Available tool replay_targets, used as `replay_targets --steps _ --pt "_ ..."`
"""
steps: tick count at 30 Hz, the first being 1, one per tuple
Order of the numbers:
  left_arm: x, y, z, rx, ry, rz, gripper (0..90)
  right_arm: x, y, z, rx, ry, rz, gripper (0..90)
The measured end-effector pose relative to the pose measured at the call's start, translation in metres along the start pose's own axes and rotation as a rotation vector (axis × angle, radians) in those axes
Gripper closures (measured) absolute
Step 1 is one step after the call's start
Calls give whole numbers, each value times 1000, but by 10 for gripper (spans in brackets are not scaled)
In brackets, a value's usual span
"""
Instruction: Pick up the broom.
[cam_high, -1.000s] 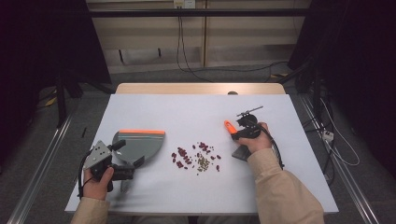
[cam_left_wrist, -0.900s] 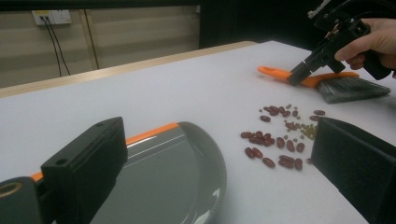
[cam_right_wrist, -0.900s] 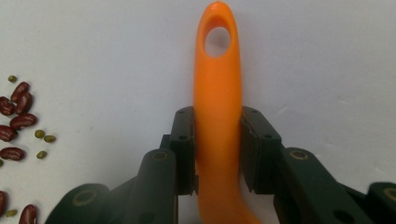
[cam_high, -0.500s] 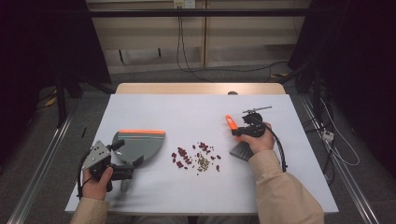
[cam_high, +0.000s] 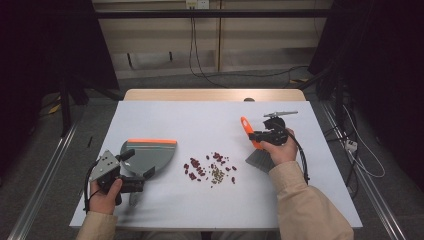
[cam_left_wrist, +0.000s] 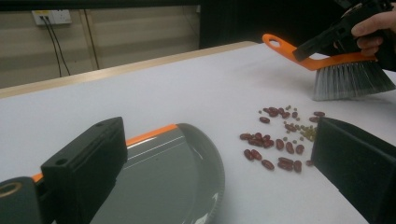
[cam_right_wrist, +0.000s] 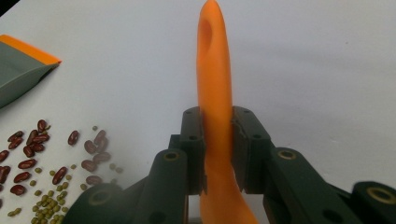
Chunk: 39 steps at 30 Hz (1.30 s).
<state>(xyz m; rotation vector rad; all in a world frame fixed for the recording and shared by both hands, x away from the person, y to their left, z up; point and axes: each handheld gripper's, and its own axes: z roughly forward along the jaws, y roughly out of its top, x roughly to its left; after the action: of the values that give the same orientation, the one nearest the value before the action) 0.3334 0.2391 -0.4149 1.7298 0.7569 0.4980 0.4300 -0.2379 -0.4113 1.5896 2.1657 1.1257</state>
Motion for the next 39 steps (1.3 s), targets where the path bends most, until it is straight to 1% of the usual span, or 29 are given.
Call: replay_targets --steps 1,3,4,5,8,9,11,12,13,14,15,16,17,18,19,20,21,22,23,25,27,28,29,31,32,33,37,38,39 --pt "0 0 0 0 0 0 34 2 0 -2 -5 -8 1 762" --pt "0 0 0 0 0 1 34 5 2 -5 -9 -9 -13 768" --pt "0 0 0 -2 4 -3 34 7 3 -8 -28 -20 -28 771" --pt "1 1 -1 -3 6 -2 34 7 3 -8 -28 -20 -28 771" --pt "1 1 0 -3 8 -1 34 10 8 -13 -32 -25 -51 774" --pt "0 1 0 -1 7 2 34 11 9 -14 -32 -24 -48 775" --pt "0 1 -1 -2 6 6 34 9 10 -19 -70 -25 -48 776" --pt "0 1 -1 -2 6 6 34 9 10 -19 -70 -25 -48 776" --pt "0 1 -1 -2 6 6 34 8 10 -22 -85 -33 -53 776" --pt "0 1 -1 -2 7 5 34 8 10 -22 -85 -33 -53 776" --pt "0 1 -1 -2 6 6 34 7 10 -25 -96 -42 -58 776" --pt "0 1 -1 -2 7 5 34 7 10 -25 -96 -42 -58 776" --pt "0 1 0 -2 5 4 34 8 10 -25 -97 -55 -64 776" --pt "-1 1 0 -1 4 5 34 9 9 -23 -90 -53 -75 775" --pt "-1 1 0 -1 3 5 34 9 9 -23 -90 -53 -75 775" --pt "-1 2 0 -2 2 5 34 11 7 -19 -83 -69 -94 774" --pt "-1 2 0 -2 2 5 34 11 7 -19 -83 -69 -94 774" --pt "-1 1 0 -1 3 5 34 10 7 -19 -96 -71 -92 774" --pt "-1 1 0 0 5 6 34 10 6 -19 -97 -64 -87 774" --pt "0 1 1 2 3 3 34 10 6 -20 -97 -66 -88 773" --pt "-1 1 1 4 1 4 34 11 5 -20 -95 -57 -93 772" --pt "-1 1 2 5 1 6 34 13 5 -20 -84 -53 -111 770" --pt "-1 1 2 6 -1 5 34 13 5 -20 -84 -53 -111 770" --pt "-1 1 2 7 -4 6 34 17 3 -21 -75 -53 -131 769" --pt "-2 1 2 8 -5 5 34 17 3 -21 -75 -53 -131 769" --pt "-2 1 2 8 -5 5 34 19 2 -21 -74 -54 -145 766" --pt "-2 1 2 9 -5 5 34 19 0 -22 -69 -37 -150 764" --pt "-2 1 2 10 -5 5 34 19 0 -22 -72 -46 -153 764" --pt "-2 1 2 9 -5 5 34 19 -1 -23 -72 -38 -152 761"
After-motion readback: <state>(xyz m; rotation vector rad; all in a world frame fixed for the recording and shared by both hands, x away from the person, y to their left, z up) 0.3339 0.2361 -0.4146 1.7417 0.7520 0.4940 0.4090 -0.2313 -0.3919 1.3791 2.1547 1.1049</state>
